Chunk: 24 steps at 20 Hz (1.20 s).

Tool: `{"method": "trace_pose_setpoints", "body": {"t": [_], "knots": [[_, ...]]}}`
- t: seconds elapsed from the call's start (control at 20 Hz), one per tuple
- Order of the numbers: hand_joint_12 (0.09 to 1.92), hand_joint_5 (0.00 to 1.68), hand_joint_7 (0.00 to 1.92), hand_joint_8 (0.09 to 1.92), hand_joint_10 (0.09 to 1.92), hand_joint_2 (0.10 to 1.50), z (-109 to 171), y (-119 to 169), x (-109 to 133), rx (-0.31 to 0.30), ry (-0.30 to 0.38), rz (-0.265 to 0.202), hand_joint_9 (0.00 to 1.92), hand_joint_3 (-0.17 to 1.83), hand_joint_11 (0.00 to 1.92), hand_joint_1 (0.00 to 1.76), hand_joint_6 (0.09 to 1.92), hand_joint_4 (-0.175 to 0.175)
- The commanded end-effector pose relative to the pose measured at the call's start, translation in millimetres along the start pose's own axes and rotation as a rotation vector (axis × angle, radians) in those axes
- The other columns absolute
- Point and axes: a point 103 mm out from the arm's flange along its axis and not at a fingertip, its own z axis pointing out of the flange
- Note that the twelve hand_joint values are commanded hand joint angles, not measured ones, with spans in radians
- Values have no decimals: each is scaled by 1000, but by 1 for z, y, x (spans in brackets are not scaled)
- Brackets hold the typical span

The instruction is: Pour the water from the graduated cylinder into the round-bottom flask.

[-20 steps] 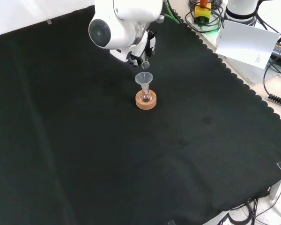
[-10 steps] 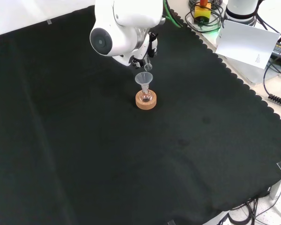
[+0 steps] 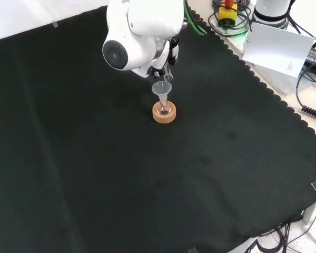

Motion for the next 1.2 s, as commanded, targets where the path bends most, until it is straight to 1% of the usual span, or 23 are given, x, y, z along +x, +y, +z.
{"method": "trace_pose_setpoints", "body": {"t": [0.05, 0.45, 1.2], "knots": [[664, 1216, 1272, 559, 87, 1007, -1, -2, 0, 35, -4, 17, 1655, -5, 1338, 1300, 604, -175], [662, 1216, 1272, 559, 87, 1007, -6, -8, -1, 55, -10, 34, 1657, -5, 1337, 1300, 604, -175], [659, 1215, 1272, 559, 87, 1006, -11, -10, 3, 109, -22, 53, 1659, -4, 1340, 1300, 604, -175]]}}
